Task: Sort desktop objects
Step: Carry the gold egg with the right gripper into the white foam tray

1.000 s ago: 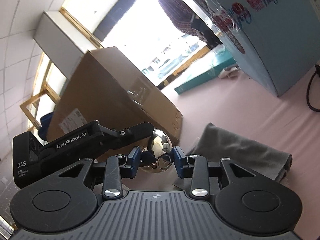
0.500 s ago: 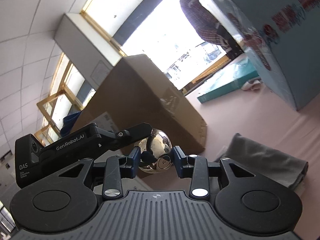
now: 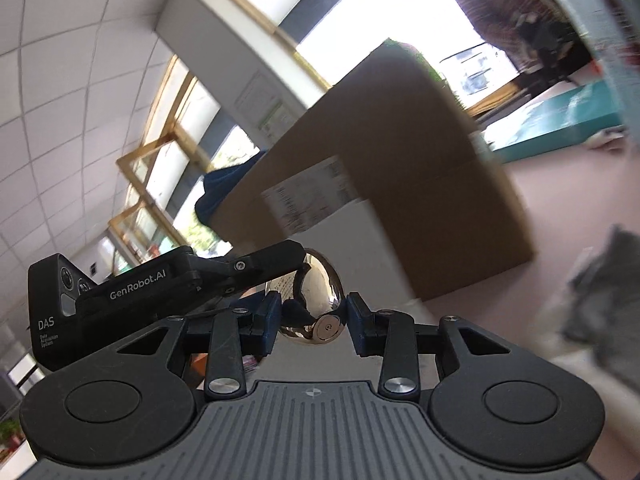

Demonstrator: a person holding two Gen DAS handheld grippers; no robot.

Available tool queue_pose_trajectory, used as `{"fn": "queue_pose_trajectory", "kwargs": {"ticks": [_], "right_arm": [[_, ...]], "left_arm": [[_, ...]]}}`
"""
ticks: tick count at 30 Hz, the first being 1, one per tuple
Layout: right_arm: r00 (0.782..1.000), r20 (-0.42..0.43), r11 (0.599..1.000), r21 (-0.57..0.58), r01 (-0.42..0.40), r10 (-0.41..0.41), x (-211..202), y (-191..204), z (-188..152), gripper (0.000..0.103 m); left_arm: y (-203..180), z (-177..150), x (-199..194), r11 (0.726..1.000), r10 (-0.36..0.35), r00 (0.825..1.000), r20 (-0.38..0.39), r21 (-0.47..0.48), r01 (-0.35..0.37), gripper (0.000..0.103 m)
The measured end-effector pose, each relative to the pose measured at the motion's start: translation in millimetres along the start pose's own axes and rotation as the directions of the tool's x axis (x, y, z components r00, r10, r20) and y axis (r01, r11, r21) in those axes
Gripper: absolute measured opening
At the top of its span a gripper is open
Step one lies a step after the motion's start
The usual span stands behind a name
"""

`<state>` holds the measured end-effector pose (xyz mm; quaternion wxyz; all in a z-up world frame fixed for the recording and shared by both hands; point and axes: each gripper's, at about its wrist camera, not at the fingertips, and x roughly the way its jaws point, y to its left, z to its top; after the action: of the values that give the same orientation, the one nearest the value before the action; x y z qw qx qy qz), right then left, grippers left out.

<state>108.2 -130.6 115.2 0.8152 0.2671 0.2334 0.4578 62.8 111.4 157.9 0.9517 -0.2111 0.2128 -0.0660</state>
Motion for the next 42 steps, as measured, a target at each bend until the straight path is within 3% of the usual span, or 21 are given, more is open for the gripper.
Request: {"fn": "queue_pose_trajectory", "kwargs": {"ticks": [3, 7, 17, 21, 32, 42], "right_arm": [[0.999, -0.036, 1.000, -0.017, -0.024, 0.023, 19.6, 16.1, -7.7, 0.033], [0.994, -0.107, 1.000, -0.010, -0.015, 0.014, 43.3, 28.7, -20.0, 0.033], [0.963, -0.235, 0.991, -0.005, 0.137, -0.134, 64.1, 37.6, -36.4, 0.033], [0.945, -0.266, 0.981, -0.014, 0.193, -0.189, 65.7, 32.9, -45.0, 0.033], [0.902, -0.287, 0.946, -0.120, 0.301, -0.323, 81.7, 50.7, -56.4, 0.032], [0.848, -0.298, 0.898, -0.169, 0.406, -0.439, 89.3, 65.1, -60.4, 0.028]], "left_arm": [[22.0, 3.8, -18.8, 0.999, 0.034, 0.999, 0.009, -0.020, -0.034, 0.059], [47.6, 5.7, -23.6, 0.997, 0.048, 0.998, -0.044, -0.051, -0.050, 0.059], [93.7, 1.6, -4.4, 0.991, 0.012, 0.983, -0.184, -0.125, -0.035, 0.060], [96.8, -4.3, 12.7, 0.995, 0.004, 0.971, -0.239, -0.100, -0.028, 0.061], [104.0, -7.9, 32.9, 0.998, 0.009, 0.951, -0.309, -0.053, -0.027, 0.067], [104.5, -3.0, 31.8, 0.999, 0.019, 0.955, -0.297, -0.022, -0.027, 0.066]]}}
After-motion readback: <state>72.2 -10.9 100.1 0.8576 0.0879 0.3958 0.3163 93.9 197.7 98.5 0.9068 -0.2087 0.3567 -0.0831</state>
